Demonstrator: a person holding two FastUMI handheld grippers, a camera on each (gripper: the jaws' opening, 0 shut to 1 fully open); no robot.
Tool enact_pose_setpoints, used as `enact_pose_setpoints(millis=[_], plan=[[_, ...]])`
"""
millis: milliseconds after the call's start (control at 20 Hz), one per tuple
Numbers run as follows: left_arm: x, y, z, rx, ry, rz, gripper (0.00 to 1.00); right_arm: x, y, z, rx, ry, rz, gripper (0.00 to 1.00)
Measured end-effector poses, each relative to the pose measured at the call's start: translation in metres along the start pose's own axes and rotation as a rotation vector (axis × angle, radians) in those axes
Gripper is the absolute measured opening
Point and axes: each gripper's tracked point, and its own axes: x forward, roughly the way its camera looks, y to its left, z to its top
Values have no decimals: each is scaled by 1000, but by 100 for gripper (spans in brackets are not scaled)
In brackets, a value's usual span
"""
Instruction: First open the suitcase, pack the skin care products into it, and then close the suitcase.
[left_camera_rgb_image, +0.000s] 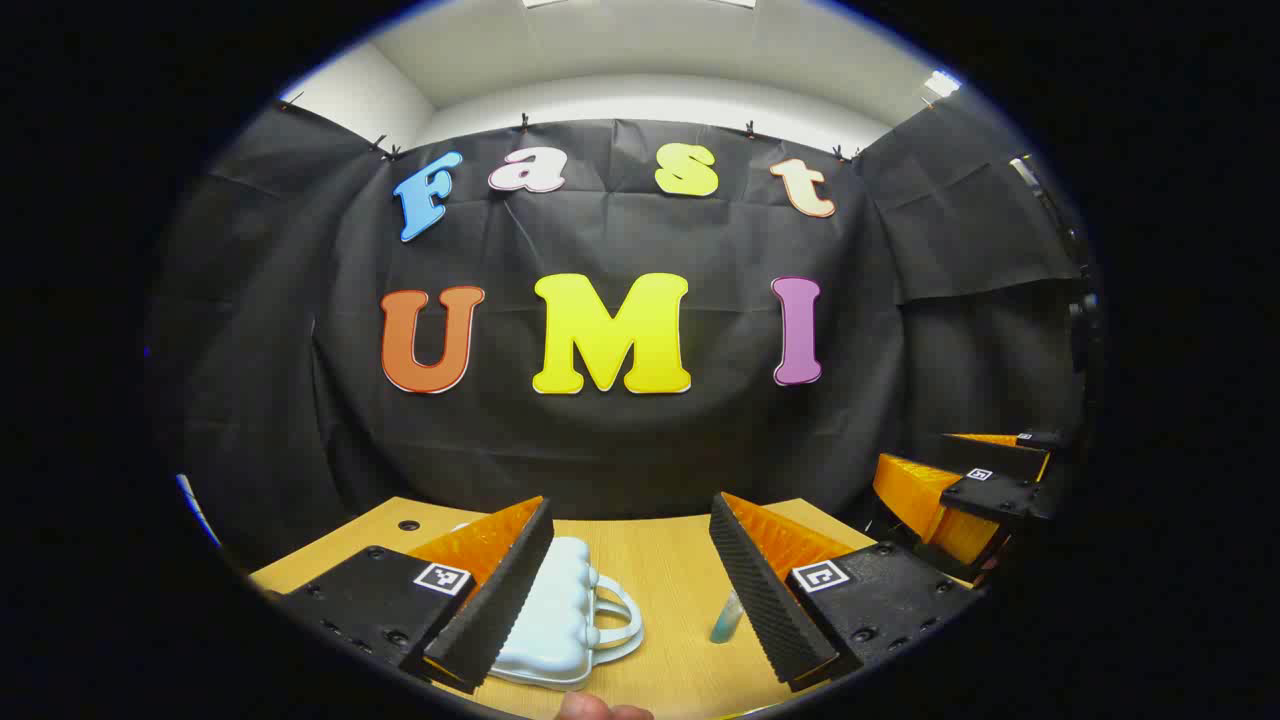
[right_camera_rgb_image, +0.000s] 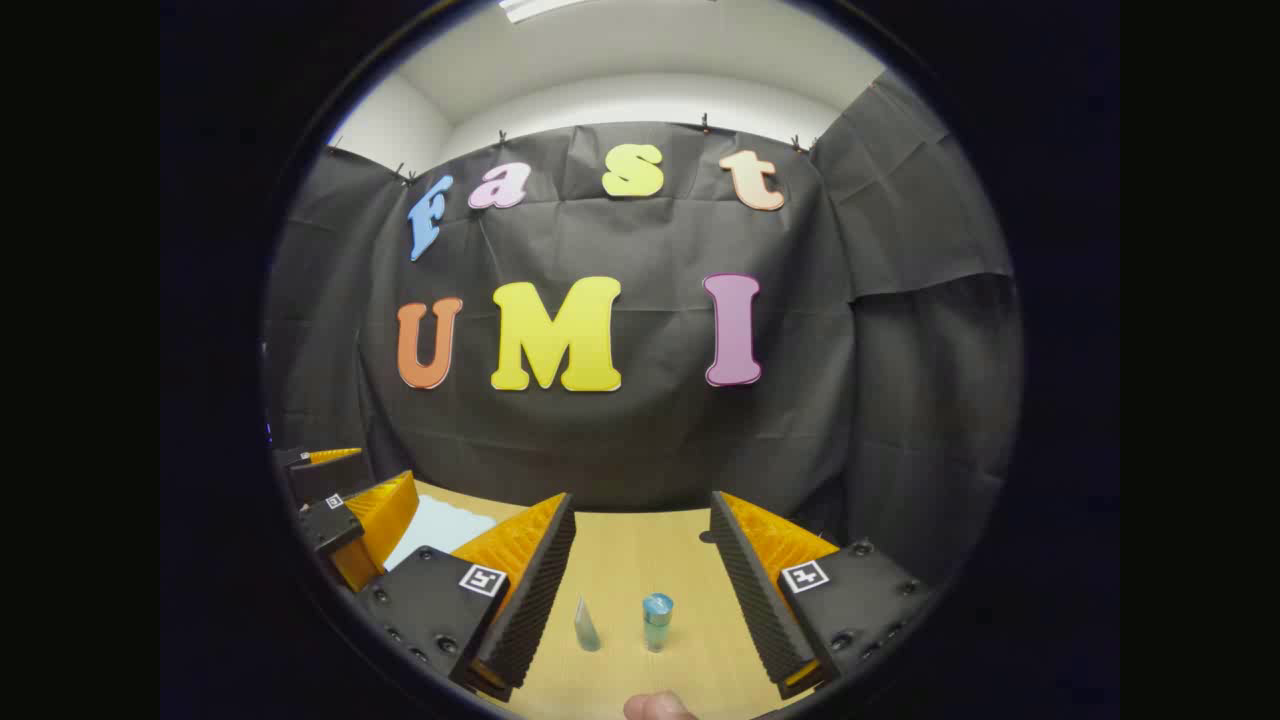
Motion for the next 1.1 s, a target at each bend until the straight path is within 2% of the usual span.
enact_pose_setpoints(millis=[750, 1100], plan=[[7, -3, 2, 25, -4, 11, 100, 11, -18, 5, 28, 0, -25, 81], [2, 5, -20, 64, 39, 13, 100, 3, -18, 1, -10, 1, 0, 81]])
